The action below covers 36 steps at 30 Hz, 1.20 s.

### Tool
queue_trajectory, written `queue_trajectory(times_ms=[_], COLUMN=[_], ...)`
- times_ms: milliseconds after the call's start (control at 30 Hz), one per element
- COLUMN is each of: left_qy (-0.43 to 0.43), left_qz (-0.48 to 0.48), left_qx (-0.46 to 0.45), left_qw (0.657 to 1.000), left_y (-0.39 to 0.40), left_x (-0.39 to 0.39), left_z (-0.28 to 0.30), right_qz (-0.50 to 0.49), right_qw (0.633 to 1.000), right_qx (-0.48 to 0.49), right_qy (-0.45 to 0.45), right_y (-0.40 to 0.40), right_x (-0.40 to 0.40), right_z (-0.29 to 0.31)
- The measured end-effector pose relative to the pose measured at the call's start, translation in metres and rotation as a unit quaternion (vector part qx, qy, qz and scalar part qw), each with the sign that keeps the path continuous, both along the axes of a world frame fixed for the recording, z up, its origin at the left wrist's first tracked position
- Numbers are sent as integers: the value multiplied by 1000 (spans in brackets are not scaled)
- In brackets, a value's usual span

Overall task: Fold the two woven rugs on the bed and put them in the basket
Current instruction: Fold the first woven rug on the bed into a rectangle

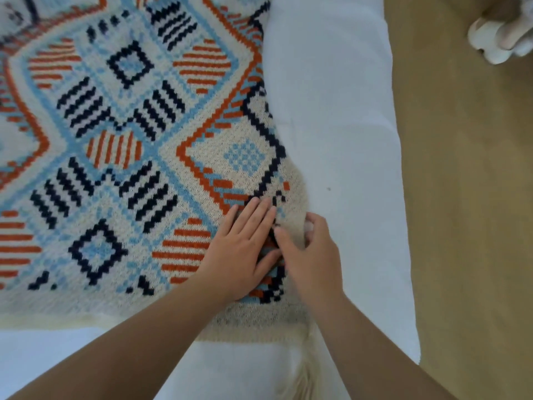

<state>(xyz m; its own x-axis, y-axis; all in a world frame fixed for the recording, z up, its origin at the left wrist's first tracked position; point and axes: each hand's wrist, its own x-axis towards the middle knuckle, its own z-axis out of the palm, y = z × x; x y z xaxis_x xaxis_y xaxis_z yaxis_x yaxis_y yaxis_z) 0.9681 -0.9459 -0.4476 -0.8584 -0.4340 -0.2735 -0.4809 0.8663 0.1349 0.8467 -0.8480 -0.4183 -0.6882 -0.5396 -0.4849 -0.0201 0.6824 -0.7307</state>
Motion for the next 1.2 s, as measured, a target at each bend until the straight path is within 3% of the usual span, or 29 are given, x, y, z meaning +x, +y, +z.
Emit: queue_trajectory(times_ms=[233, 433, 633, 767, 833, 933, 1000, 1100, 1200], left_qy=[-17, -12, -9, -29, -42, -49, -54, -47, -64], left_qz=[-14, -12, 5, 5, 7, 18, 23, 55, 97], left_qx=[-7, 4, 3, 3, 7, 14, 20, 24, 46], left_qw=[1000, 1000, 1000, 1000, 999, 999, 998, 997, 992], left_y=[16, 28, 30, 23, 21, 20, 20, 18, 15], left_x=[67, 109, 129, 161, 175, 187, 195, 215, 243], left_z=[0, -2, -2, 2, 5, 9, 12, 21, 29], right_qz=[-12, -103, -30, -70, -38, 112, 203, 255, 314], right_qw=[999, 993, 998, 982, 961, 928, 927, 925, 903], right_qx=[-17, 5, 49, 120, 159, 101, 24, -76, -111], right_qy=[40, 56, 39, 128, 225, 342, 315, 273, 271], right_y=[50, 66, 86, 99, 100, 87, 74, 53, 31], right_x=[56, 54, 85, 83, 86, 114, 138, 166, 187], right_z=[-3, 3, 7, 13, 14, 9, 4, -2, -6])
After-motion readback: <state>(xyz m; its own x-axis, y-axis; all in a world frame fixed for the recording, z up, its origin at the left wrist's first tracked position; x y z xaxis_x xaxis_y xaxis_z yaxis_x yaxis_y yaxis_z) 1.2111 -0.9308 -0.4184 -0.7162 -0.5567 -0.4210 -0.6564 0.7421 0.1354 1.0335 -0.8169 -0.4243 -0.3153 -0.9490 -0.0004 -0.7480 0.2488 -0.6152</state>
